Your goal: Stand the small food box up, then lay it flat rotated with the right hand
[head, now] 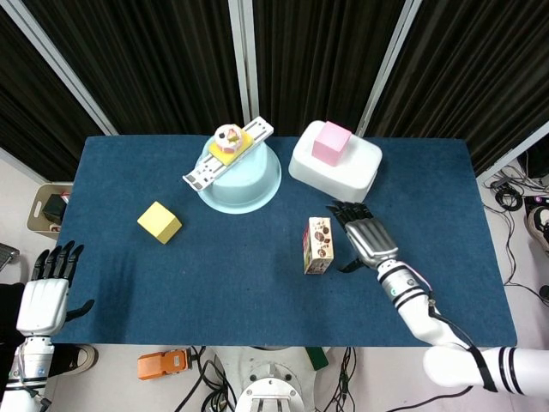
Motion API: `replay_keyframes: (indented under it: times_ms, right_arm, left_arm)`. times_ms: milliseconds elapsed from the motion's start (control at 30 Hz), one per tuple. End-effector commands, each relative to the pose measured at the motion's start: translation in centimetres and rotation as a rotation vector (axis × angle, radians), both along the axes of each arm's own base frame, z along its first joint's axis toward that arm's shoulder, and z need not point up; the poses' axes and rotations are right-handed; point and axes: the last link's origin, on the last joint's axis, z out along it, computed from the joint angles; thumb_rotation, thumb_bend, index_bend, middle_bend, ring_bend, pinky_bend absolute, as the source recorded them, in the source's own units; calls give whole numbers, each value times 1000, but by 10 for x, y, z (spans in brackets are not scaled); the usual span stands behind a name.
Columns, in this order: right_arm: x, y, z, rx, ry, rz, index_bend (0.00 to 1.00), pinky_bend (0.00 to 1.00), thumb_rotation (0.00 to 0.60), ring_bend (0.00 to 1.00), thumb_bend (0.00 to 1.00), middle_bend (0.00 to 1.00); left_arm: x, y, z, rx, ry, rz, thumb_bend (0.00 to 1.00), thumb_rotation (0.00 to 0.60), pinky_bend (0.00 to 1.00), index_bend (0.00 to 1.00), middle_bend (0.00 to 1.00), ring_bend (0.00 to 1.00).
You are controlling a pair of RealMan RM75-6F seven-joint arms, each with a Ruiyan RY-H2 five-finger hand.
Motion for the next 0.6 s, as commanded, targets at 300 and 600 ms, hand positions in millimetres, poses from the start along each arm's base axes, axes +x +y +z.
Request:
replay_keyframes:
  times_ms: [300, 600]
  right_arm:
    - [36, -5, -30, 28, 102, 28, 74, 30, 600, 23, 55, 75]
    - [41, -6, -29, 12, 11, 4, 358, 314, 600, 277, 182, 285]
  left_arm:
    - [5, 3, -4, -19, 5, -31, 125, 600, 0, 7, 9, 0]
    - [17, 1, -12, -66, -14, -100, 126, 600, 0, 7, 18, 0]
